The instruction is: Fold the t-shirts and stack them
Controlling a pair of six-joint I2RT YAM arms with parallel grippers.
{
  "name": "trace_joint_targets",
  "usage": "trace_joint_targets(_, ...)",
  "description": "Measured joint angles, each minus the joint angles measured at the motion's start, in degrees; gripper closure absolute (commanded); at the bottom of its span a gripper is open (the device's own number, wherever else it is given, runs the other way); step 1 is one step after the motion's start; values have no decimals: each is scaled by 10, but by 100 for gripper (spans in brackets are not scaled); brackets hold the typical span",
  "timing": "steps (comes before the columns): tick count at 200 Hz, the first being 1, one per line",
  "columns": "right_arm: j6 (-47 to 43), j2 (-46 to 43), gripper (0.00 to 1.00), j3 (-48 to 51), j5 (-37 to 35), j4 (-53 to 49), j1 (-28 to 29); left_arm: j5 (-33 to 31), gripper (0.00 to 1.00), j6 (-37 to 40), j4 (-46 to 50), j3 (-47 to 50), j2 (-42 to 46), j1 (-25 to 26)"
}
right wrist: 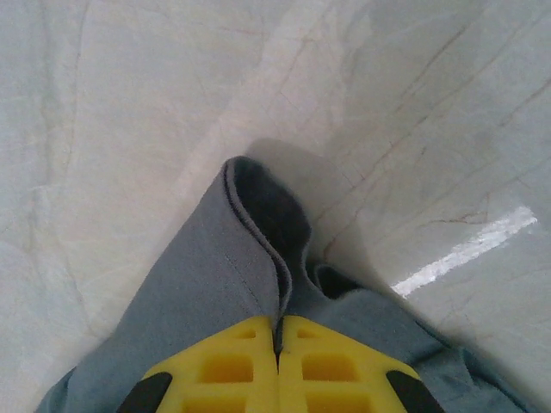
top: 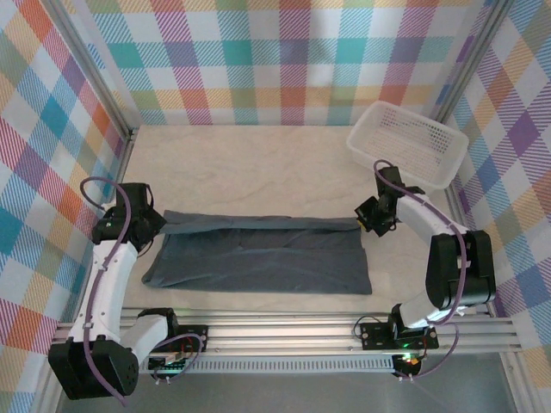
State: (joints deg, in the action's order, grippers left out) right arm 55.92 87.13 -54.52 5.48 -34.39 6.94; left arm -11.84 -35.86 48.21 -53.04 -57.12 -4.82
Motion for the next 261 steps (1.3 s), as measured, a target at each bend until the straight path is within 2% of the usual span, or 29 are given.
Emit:
trace_joint_targets(68, -14, -30, 100, 17, 2, -3, 0, -33, 100, -24, 22, 9, 38, 0)
trace_joint_targets(105, -14, -29, 100, 46, 4, -2, 1, -20, 100, -41, 25, 58, 45, 0)
trace_joint_targets(130, -12, -29, 91, 61, 9, -1, 1, -10, 100, -60, 27, 92, 32, 0)
trace_joint_targets(148, -6, -33, 78, 72, 7, -2, 2, -6, 100, -71, 27, 108, 37, 0)
trace_joint_targets(220, 4, -119, 73, 77, -28, -15, 7, 19, 100, -89, 17, 117, 44, 0)
trace_joint_targets(261, 9, -111, 71, 75, -35, -16, 40, 24, 100, -96, 11, 117, 49, 0)
